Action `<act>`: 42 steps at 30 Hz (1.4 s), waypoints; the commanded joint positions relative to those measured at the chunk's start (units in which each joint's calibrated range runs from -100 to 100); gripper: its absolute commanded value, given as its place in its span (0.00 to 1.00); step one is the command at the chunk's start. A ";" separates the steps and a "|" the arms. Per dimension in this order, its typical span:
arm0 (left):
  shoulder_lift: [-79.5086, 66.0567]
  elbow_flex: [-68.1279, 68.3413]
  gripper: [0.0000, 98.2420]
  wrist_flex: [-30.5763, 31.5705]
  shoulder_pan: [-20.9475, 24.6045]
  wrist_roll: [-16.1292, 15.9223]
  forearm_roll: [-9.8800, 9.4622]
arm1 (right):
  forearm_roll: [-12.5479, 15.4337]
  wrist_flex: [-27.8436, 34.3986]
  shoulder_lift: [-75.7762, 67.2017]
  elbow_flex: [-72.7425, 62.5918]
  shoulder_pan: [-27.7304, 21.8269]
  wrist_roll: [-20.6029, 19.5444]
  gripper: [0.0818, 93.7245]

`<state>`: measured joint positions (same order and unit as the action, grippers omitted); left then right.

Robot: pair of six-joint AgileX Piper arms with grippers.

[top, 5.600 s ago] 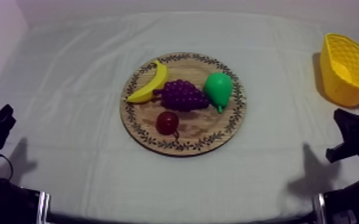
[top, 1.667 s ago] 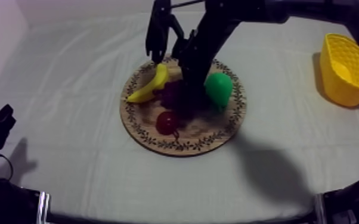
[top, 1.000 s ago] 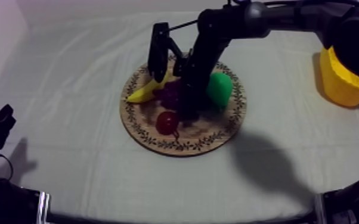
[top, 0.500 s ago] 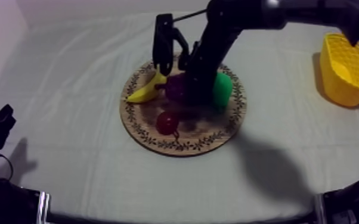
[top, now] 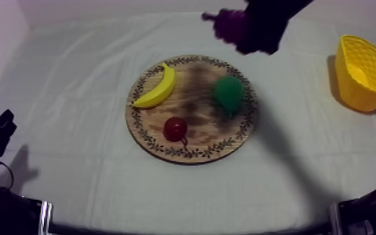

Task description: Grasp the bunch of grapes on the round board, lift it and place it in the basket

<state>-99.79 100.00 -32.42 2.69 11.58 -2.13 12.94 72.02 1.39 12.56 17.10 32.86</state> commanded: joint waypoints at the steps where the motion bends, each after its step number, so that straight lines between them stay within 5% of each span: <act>1: 0.05 0.00 0.00 0.01 0.03 0.02 0.01 | 0.40 -0.08 -6.88 0.26 -3.19 -0.67 0.33; 11: 0.05 0.00 0.00 0.01 0.03 0.02 0.01 | 0.59 -0.68 -14.05 0.92 -14.93 -4.53 0.32; 19: 0.05 0.00 0.00 0.01 0.03 0.02 0.01 | 0.16 -8.87 -13.85 4.22 -22.49 -7.71 0.32; 42: 0.05 0.00 0.00 0.01 0.03 0.02 0.01 | -5.83 -20.87 6.11 6.32 -30.54 -12.73 0.30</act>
<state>-99.79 100.00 -32.42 2.69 11.58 -2.13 6.96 51.13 5.23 19.45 -13.19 19.98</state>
